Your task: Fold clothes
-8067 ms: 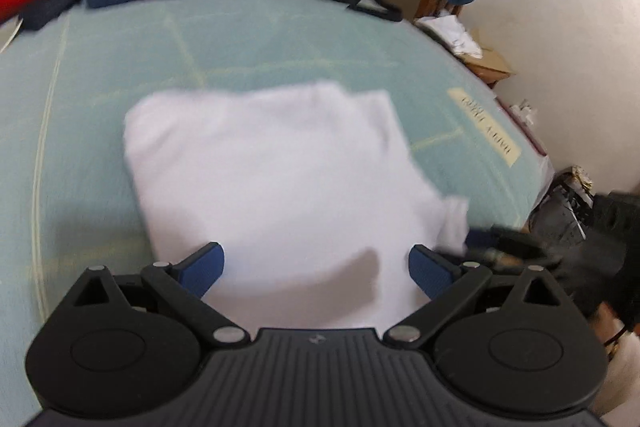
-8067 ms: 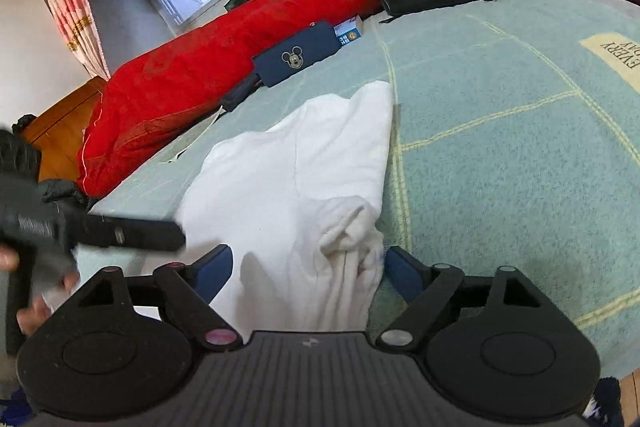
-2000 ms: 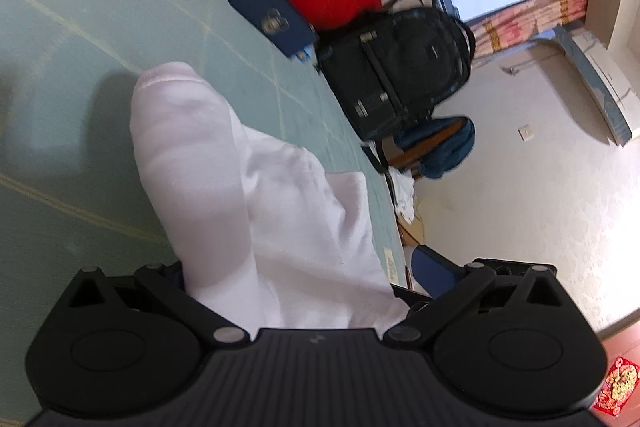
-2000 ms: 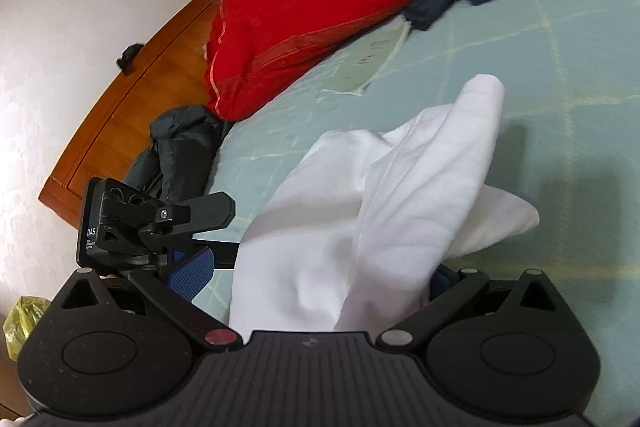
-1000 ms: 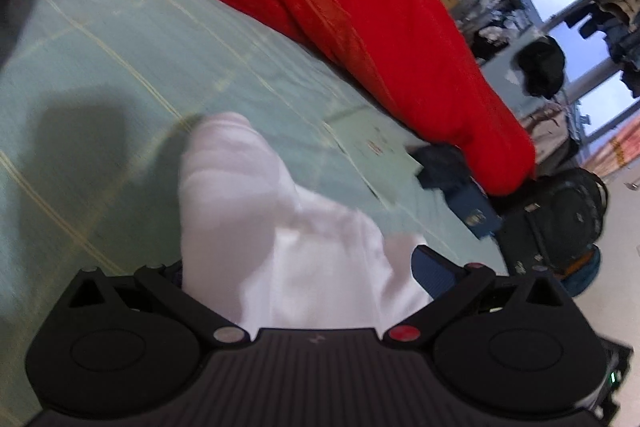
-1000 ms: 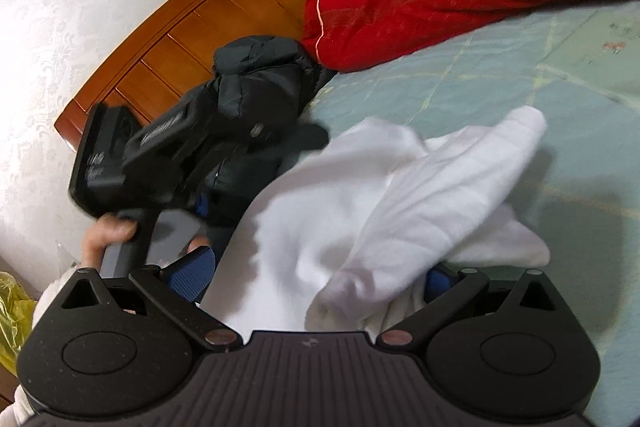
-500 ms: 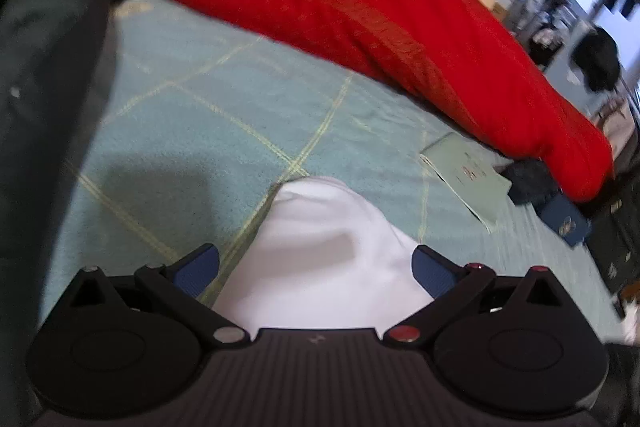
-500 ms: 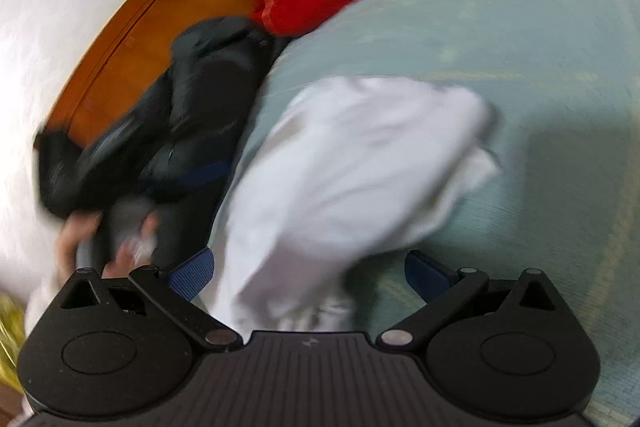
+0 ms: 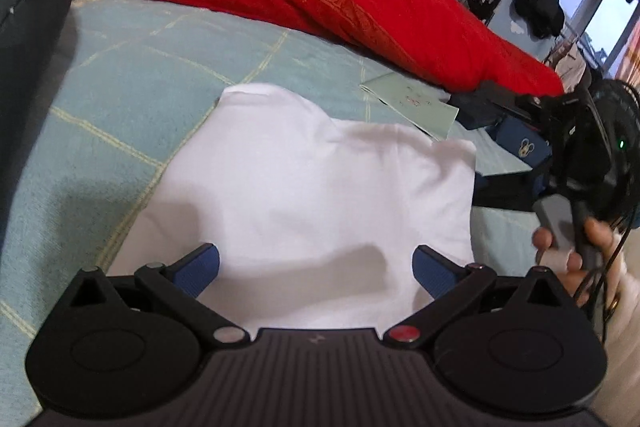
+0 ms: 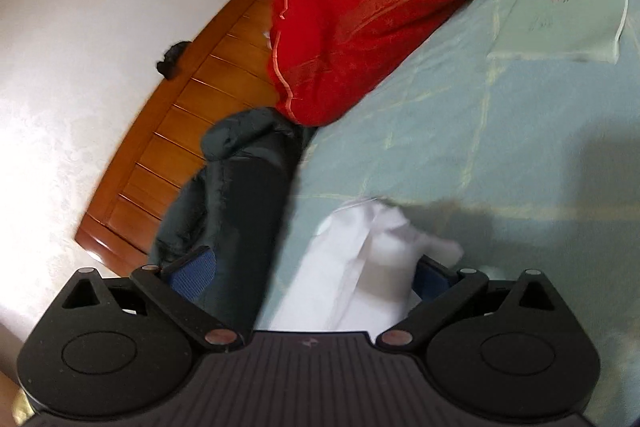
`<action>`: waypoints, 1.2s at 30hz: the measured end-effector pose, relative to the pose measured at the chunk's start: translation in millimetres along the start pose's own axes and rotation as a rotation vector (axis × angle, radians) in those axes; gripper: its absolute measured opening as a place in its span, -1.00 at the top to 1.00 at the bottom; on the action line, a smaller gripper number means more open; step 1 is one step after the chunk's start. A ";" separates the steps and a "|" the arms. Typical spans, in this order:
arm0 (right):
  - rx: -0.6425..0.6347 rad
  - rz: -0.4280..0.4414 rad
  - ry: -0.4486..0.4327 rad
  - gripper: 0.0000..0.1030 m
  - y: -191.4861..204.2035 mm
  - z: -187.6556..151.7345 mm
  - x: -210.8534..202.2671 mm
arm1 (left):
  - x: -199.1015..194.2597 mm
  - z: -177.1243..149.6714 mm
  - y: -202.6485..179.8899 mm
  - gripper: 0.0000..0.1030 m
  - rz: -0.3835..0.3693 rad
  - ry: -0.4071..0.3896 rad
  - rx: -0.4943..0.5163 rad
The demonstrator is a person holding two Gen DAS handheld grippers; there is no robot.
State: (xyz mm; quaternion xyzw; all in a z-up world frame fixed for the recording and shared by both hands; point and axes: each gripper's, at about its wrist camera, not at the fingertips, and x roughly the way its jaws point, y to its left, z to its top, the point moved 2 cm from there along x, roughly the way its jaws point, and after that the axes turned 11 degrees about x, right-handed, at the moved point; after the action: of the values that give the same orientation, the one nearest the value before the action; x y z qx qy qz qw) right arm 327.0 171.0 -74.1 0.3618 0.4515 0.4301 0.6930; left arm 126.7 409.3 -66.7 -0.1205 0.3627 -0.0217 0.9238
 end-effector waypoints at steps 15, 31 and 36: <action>-0.803 -0.181 0.139 -1.00 48.0 -90.8 8.4 | -17.6 17.6 3.9 -0.97 -0.026 -0.093 0.015; -0.854 -0.351 0.221 -1.00 35.0 -134.5 -29.7 | 37.8 60.9 16.1 -0.98 -0.062 -0.028 -0.031; -0.822 -0.426 0.221 -1.00 24.8 -148.9 -54.8 | 90.6 69.6 31.8 -0.94 0.085 0.061 -0.064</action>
State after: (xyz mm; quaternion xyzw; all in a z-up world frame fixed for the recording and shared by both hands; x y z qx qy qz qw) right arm 168.6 146.4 -83.9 -0.0911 0.3791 0.4573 0.7993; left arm 238.8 443.0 -85.2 -0.1337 0.3959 0.0257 0.9081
